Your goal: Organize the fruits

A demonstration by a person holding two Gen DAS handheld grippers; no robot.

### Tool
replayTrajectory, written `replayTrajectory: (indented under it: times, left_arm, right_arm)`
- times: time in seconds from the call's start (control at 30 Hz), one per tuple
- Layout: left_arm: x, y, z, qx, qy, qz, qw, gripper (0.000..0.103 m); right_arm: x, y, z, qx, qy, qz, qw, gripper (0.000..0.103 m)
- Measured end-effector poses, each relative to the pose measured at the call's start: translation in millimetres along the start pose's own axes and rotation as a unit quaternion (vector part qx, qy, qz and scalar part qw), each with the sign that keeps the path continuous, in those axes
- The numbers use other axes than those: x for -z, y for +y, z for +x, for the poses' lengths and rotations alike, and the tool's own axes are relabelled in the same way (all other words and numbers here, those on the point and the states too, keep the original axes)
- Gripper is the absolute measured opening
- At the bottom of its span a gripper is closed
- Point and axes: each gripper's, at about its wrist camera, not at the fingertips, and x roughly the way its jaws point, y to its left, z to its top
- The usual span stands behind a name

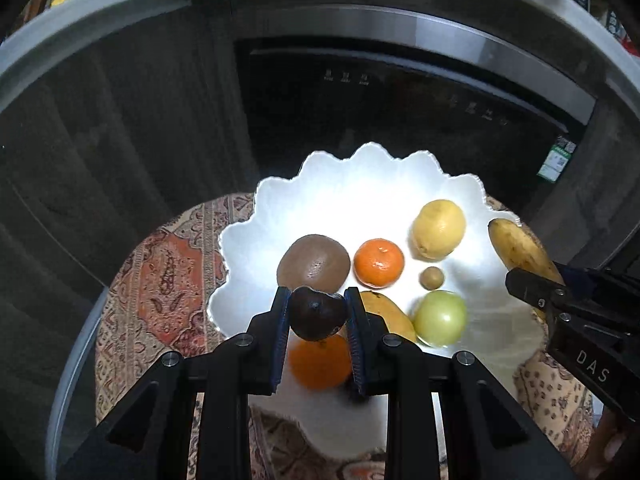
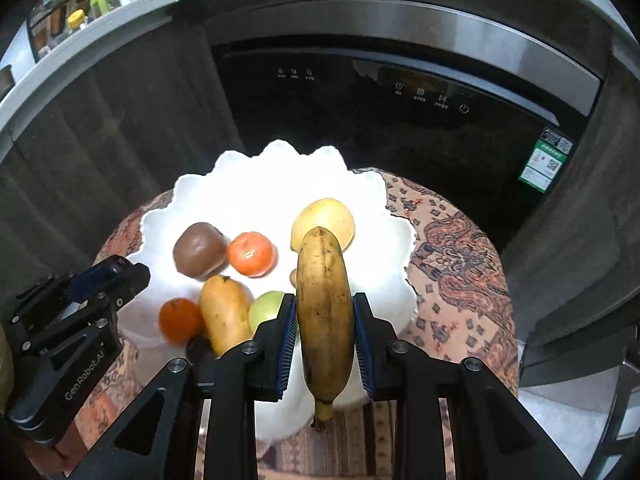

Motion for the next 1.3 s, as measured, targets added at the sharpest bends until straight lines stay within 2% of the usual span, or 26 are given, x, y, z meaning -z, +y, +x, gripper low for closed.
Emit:
replayTrajectory:
  times: [0.3,0.4,0.43,0.47,0.5,0.53,0.57,0.67,0.73,0.83,1.0,1.3]
  left_arm:
    - [0,5,34,0.001,0.031,-0.012,0.9995,0.028]
    - [2,6,37,-0.008,0.035,-0.009,0.9993,0.046]
    - [2,6,37,-0.012,0.034,-0.009,0.9993,0.048]
    - [2,7,37,-0.012,0.033,-0.010,0.9993,0.050]
    - [3,8,36,-0.012,0.034,-0.013,0.9993,0.058]
    - [3,10,35,-0.014,0.034,-0.016,0.9992,0.066]
    - [3,11,33,-0.016,0.031,-0.020,0.9992,0.069]
    - [2,11,24,-0.023,0.023,-0.023,0.9992,0.077]
    - [1,12,16,-0.027,0.014,-0.025,0.9992,0.088]
    - [-1,12,3,-0.036,0.004,-0.026,0.9990,0.097]
    - [0,11,-19,-0.045,-0.006,-0.023,0.9987,0.100]
    - [13,13,-72,-0.045,-0.029,-0.027,0.9982,0.101]
  right_arm:
    - [-6,0,35,0.005,0.022,-0.003,1.000,0.029]
    - [-6,1,38,0.010,0.024,-0.008,1.000,0.029]
    - [-6,2,38,0.014,0.022,-0.011,1.000,0.031]
    - [-6,3,37,0.016,0.020,-0.013,1.000,0.039]
    - [-7,5,36,0.020,0.018,-0.016,1.000,0.047]
    - [-7,5,34,0.027,0.014,-0.017,0.999,0.062]
    - [-7,5,31,0.031,0.008,-0.017,0.999,0.070]
    - [-8,6,22,0.044,-0.003,-0.020,0.999,0.077]
    - [-8,6,14,0.048,-0.008,-0.018,0.999,0.078]
    - [-7,4,4,0.049,-0.014,-0.012,0.999,0.079]
    - [-3,4,-13,0.051,-0.025,-0.007,0.998,0.083]
    - [9,12,-62,0.043,-0.054,-0.007,0.998,0.084]
